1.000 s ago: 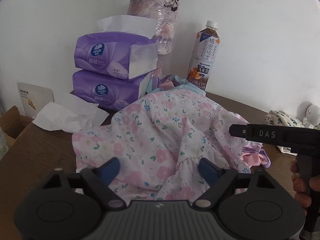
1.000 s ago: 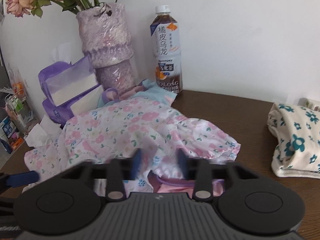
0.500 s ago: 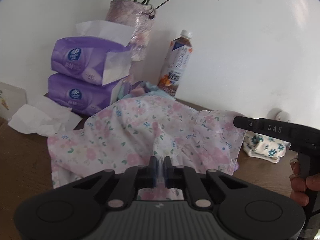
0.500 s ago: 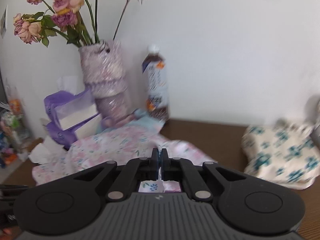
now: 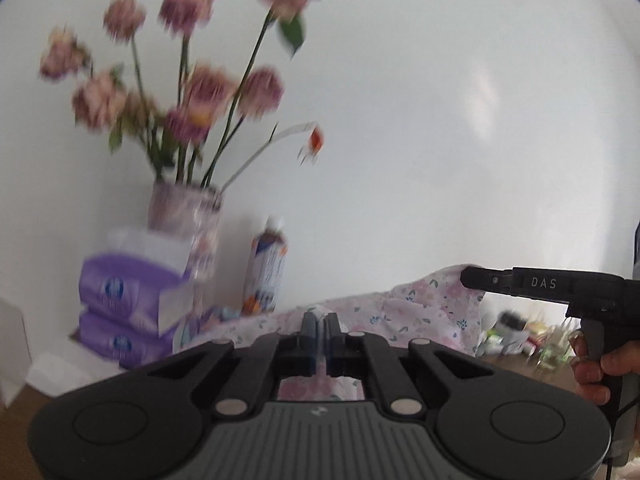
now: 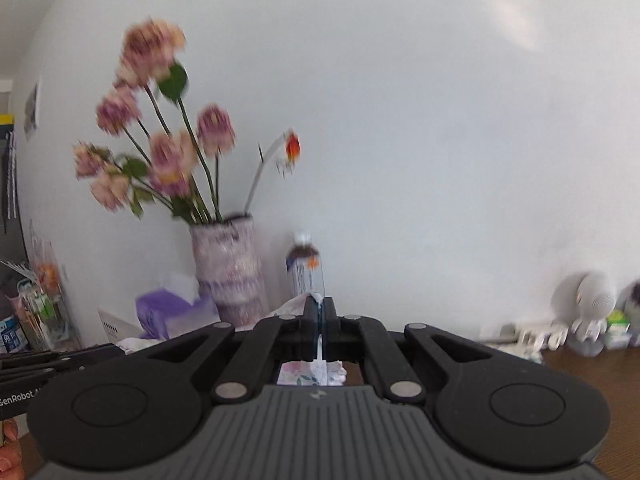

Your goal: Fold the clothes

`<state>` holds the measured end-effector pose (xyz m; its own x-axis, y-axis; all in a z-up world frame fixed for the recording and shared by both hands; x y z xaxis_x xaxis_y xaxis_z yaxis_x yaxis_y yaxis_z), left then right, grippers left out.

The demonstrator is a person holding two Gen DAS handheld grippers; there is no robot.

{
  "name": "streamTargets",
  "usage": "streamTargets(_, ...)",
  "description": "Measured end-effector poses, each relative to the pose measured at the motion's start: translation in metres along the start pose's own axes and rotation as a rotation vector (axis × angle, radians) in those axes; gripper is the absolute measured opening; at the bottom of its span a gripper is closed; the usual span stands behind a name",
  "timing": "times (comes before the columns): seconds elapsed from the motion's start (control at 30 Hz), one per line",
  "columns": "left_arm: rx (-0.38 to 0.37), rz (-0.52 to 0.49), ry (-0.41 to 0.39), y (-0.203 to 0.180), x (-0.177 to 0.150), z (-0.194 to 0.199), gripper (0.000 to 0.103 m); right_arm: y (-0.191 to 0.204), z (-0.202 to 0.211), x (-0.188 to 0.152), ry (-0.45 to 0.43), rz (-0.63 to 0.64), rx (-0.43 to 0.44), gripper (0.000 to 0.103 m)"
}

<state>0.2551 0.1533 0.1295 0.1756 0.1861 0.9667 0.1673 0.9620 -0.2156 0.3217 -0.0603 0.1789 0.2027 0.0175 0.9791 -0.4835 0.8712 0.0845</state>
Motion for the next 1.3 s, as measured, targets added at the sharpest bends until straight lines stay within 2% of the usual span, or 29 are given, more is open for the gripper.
streamTargets(0.2, -0.051, -0.075, -0.09, -0.055, 0.047, 0.047, 0.003, -0.01, 0.071, 0.056, -0.129, 0.019, -0.019, 0.001)
streamTargets(0.53, -0.115, -0.233, -0.228, -0.159, 0.118, 0.136, 0.003, -0.039, 0.203, 0.117, -0.327, 0.024, -0.084, 0.001)
streamTargets(0.7, -0.192, -0.258, -0.289, -0.209, 0.142, 0.181, 0.001, -0.044, 0.267, 0.149, -0.413, 0.052, -0.147, 0.001)
streamTargets(0.8, -0.238, -0.266, -0.296, -0.24, 0.153, 0.202, 0.001, -0.05, 0.296, 0.165, -0.446, 0.061, -0.194, 0.001)
streamTargets(0.9, -0.292, -0.269, -0.256, -0.267, 0.151, 0.209, 0.001, -0.058, 0.315, 0.175, -0.444, 0.065, -0.234, 0.001)
streamTargets(1.0, -0.361, -0.255, -0.183, -0.29, 0.139, 0.206, 0.001, -0.068, 0.321, 0.174, -0.407, 0.062, -0.258, 0.001)
streamTargets(1.17, -0.513, -0.221, 0.016, -0.319, 0.088, 0.18, 0.005, -0.077, 0.318, 0.151, -0.336, 0.078, -0.252, 0.001)
streamTargets(1.3, -0.55, -0.231, 0.14, -0.338, 0.044, 0.155, 0.015, -0.081, 0.305, 0.128, -0.263, 0.084, -0.217, 0.001)
Point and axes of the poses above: each gripper's, at about its wrist camera, not at the fingertips, and z roughly against the way its jaws point, y to its left, x to its top, the point moved 6 cm from there along -z, roughly the way its jaws point, and after that the axes turned 2 degrees about -x, right-handed, at the moved point
